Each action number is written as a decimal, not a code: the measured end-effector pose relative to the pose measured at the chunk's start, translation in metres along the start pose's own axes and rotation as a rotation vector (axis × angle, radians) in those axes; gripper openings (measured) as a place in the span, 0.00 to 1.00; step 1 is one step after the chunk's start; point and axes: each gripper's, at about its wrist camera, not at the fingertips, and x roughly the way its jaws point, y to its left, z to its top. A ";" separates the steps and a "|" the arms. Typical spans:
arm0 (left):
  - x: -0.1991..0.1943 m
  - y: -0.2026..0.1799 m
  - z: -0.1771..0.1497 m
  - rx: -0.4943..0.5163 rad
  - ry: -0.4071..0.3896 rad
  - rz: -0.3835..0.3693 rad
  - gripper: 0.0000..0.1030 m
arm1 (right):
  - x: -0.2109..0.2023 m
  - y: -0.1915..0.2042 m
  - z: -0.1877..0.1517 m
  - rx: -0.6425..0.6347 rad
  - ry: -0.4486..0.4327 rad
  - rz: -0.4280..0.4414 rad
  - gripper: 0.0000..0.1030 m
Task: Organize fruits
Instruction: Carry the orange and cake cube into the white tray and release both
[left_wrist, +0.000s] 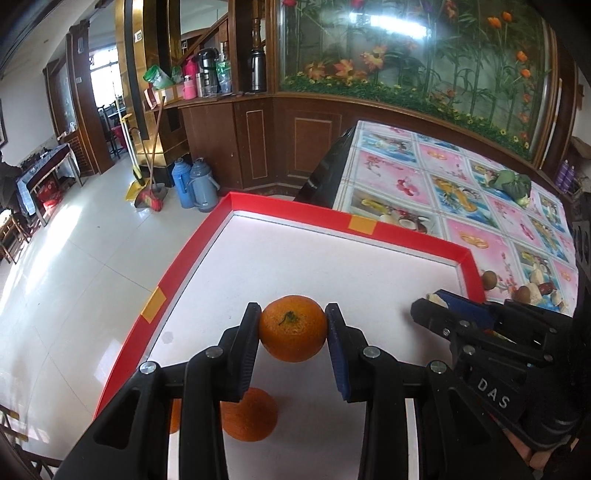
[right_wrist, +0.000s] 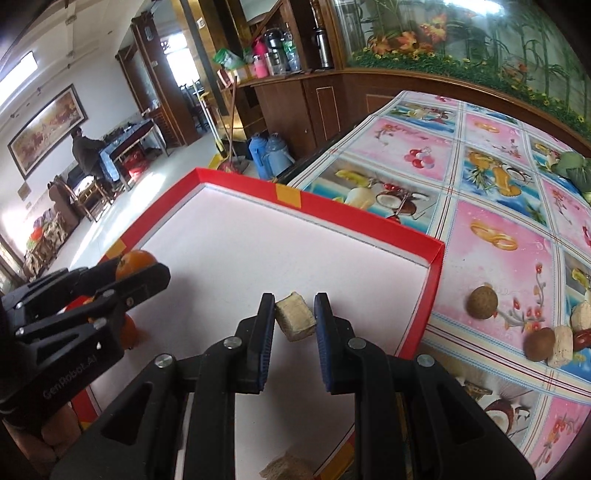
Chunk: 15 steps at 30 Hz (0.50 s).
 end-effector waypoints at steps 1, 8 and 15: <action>0.001 0.001 0.000 -0.002 0.004 0.004 0.34 | 0.002 0.000 -0.001 -0.002 0.010 0.005 0.23; 0.008 0.003 -0.004 -0.009 0.043 0.029 0.35 | 0.007 0.005 -0.004 -0.037 0.030 -0.005 0.23; 0.002 0.006 -0.003 -0.020 0.035 0.058 0.58 | 0.005 0.003 -0.003 -0.031 0.051 0.004 0.24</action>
